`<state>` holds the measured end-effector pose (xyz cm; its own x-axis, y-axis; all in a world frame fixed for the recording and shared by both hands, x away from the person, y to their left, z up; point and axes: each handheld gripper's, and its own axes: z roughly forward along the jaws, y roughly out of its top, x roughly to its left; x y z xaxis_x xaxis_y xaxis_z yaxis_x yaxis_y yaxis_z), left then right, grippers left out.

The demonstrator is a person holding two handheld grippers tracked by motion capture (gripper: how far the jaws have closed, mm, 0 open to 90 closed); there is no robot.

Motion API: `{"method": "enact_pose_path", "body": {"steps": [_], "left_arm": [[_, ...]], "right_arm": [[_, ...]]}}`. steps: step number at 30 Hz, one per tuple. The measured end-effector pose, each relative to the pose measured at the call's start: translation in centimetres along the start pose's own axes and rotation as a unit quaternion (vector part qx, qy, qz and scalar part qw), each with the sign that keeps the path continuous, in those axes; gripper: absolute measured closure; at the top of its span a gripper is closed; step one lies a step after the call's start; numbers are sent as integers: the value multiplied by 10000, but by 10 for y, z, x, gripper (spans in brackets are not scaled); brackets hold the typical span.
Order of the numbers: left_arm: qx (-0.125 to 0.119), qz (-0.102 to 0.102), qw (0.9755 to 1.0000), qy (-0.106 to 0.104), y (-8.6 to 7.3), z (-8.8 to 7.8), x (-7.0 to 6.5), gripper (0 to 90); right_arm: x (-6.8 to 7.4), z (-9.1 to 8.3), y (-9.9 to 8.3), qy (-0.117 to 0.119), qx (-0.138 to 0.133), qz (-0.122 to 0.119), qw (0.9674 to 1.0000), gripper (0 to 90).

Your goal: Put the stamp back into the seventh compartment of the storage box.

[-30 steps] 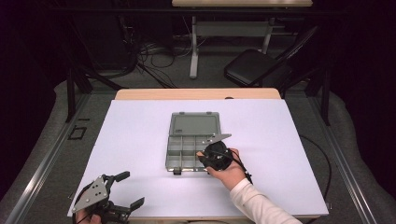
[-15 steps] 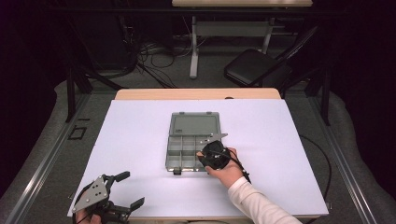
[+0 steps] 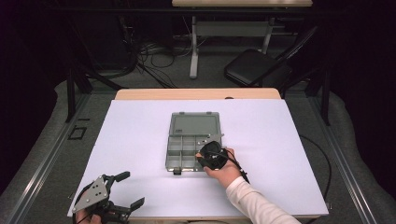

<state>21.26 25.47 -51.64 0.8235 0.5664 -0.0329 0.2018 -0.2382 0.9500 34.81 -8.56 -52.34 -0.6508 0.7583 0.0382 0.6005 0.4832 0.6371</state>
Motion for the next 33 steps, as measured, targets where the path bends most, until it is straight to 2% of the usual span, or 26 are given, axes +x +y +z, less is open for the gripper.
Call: {"method": "enact_pose_path", "body": {"steps": [19, 33], "left_arm": [[1, 0, 10000, 0, 0, 0, 0, 33], [1, -14, 10000, 6, 0, 0, 0, 33]], "right_arm": [[1, 2, 0, 5, 24, -29, 10000, 755], [4, -4, 0, 71, -125, -30, 9999, 700]]}}
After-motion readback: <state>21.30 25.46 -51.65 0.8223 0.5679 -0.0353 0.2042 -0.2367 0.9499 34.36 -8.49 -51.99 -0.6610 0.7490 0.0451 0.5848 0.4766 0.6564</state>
